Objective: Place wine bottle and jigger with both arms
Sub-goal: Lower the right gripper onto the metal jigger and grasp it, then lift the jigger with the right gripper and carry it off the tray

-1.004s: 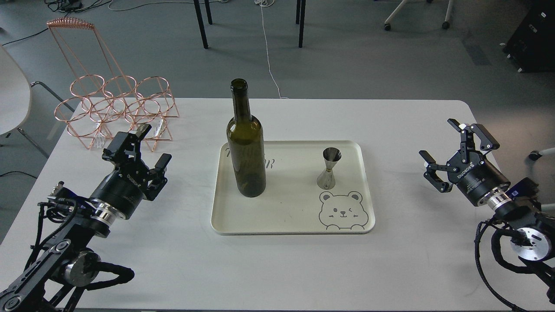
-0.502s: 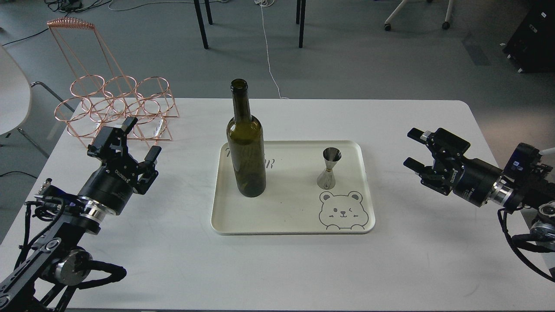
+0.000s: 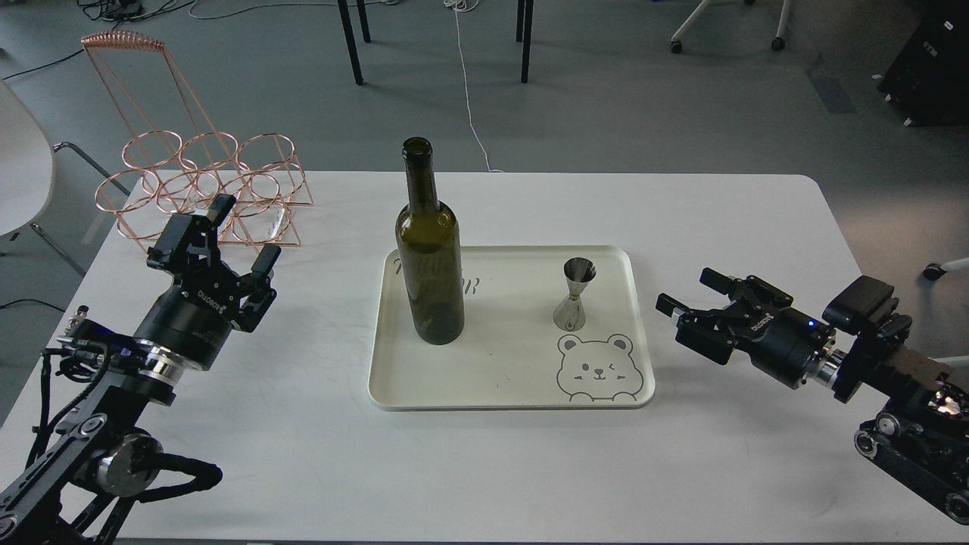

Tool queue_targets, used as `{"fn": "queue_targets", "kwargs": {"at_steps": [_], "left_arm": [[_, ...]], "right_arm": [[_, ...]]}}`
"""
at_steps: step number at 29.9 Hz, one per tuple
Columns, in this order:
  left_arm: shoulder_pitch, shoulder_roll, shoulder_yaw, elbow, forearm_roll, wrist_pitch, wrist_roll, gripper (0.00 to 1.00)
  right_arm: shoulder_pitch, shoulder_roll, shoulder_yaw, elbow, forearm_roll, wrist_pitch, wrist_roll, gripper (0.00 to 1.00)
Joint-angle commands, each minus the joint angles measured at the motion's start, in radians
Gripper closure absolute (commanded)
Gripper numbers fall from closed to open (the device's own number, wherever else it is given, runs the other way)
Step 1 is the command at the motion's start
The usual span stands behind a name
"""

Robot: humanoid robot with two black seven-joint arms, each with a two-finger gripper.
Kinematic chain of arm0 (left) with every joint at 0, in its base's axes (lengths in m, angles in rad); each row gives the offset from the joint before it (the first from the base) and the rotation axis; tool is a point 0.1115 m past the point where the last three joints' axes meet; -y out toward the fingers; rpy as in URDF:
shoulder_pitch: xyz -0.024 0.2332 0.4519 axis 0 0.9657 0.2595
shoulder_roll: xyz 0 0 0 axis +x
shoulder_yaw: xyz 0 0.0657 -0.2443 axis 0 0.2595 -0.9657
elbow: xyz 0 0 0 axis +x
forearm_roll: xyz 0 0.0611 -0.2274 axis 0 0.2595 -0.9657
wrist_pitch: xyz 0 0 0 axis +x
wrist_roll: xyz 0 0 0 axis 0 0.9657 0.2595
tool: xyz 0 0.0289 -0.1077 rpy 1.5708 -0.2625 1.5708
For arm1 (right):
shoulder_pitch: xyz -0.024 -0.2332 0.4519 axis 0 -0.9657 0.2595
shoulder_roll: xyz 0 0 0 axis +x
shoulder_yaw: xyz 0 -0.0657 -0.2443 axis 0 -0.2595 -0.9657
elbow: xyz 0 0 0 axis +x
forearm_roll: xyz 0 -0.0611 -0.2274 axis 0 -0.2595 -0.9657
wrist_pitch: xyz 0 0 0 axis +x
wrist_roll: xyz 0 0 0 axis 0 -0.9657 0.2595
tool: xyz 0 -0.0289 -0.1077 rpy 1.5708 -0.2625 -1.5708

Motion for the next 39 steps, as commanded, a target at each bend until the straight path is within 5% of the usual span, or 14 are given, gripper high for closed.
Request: {"fn": "queue_targets", "kwargs": {"at_steps": [1, 23, 39], "left_arm": [[0.0, 0.003, -0.001, -0.014, 0.0, 0.0, 0.0, 0.02], [0.0, 0.008, -0.004, -0.017, 0.0, 0.0, 0.0, 0.02], [-0.001, 0.021, -0.004, -0.029, 0.0, 0.0, 0.0, 0.02]], "right_arm": [[0.019, 0.115, -0.013, -0.114, -0.115, -0.058, 0.0, 0.01], [0.151, 0.431, -0.089, -0.404, -0.159, -0.058, 0.0, 0.08], [0.162, 0.441, -0.089, -0.425, -0.156, -0.058, 0.0, 0.71]]}}
